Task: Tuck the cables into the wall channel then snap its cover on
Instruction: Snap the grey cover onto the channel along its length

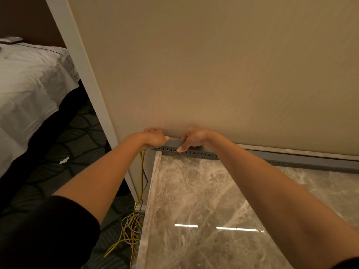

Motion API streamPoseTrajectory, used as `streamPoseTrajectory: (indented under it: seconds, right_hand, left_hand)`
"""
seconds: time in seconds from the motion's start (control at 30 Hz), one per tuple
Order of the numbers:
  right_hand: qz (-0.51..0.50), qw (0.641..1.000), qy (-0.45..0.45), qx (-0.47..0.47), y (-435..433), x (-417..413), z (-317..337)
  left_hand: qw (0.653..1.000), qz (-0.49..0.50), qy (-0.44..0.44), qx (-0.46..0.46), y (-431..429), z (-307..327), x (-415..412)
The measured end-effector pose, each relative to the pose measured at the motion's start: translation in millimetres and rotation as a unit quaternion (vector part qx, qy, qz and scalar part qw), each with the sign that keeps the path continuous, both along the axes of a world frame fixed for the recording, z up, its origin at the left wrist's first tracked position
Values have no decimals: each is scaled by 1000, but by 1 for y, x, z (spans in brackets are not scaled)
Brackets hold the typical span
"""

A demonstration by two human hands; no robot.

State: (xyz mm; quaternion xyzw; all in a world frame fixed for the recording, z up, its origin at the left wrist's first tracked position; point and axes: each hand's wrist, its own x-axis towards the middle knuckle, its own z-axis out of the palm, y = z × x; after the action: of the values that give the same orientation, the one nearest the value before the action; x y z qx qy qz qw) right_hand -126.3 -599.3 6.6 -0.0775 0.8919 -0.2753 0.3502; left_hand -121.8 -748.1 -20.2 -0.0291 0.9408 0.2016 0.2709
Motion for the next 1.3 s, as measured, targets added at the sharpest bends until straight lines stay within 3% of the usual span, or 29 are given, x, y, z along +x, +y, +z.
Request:
streamPoseTrajectory:
  seconds: [0.1, 0.23, 0.63, 0.77, 0.87, 0.97, 1.3]
  right_hand:
    - [-5, 1000, -5, -1, 2, -4, -5]
    - [-54, 996, 9, -67, 9, -2, -16]
    - [-47, 996, 18, -68, 7, 10, -10]
    - [-62, 991, 66, -101, 9, 12, -23]
    - [-63, 983, 115, -125, 10, 16, -31]
    - [-37, 978, 175, -103, 12, 23, -31]
    - [45, 962, 267, 41, 44, 31, -35]
  left_hand:
    - [996, 19, -18, 80, 0, 5, 5]
    - [995, 26, -16, 97, 2, 12, 8]
    - [995, 60, 27, 73, 12, 7, 9]
    - [994, 49, 44, 86, 9, 3, 13]
    - [996, 32, 76, 23, 12, -5, 15]
    - [986, -8, 149, -75, 17, -4, 22]
    - [969, -118, 199, -82, 24, 0, 25]
